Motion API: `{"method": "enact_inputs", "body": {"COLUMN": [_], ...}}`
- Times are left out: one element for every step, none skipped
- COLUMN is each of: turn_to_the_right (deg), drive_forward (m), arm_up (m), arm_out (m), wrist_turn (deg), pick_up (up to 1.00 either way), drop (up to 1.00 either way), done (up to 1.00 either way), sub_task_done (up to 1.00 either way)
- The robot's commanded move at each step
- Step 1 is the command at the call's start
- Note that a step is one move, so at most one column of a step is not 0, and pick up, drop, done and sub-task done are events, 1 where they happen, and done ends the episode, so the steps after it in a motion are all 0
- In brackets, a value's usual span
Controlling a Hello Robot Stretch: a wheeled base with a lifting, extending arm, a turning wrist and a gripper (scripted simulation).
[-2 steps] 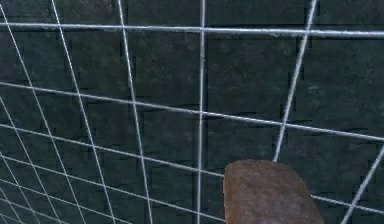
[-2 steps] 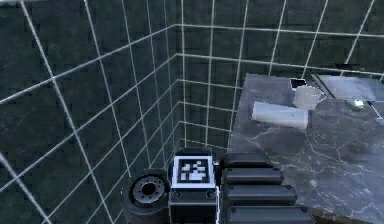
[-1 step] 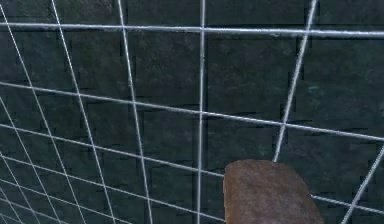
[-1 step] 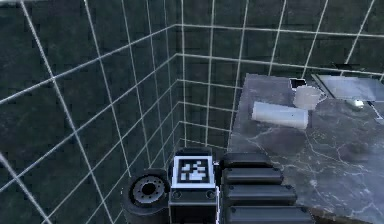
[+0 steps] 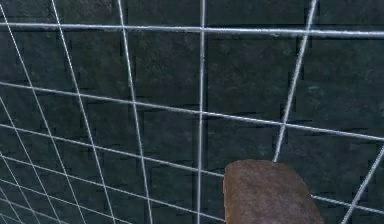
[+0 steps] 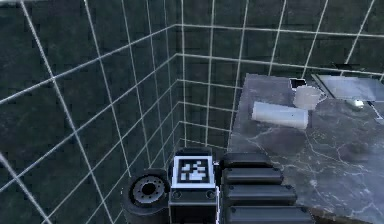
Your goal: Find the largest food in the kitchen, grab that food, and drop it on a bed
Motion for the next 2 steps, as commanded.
{"method": "enact_inputs", "body": {"turn_to_the_right": [45.0, 45.0], "drive_forward": [0.0, 0.0], "arm_up": [0.0, 0.0], "arm_out": [0.0, 0.0], "wrist_turn": [0.0, 0.0], "pick_up": [0.0, 0.0], "drop": [0.0, 0.0], "done": [0.0, 0.0], "sub_task_done": [0.0, 0.0]}}
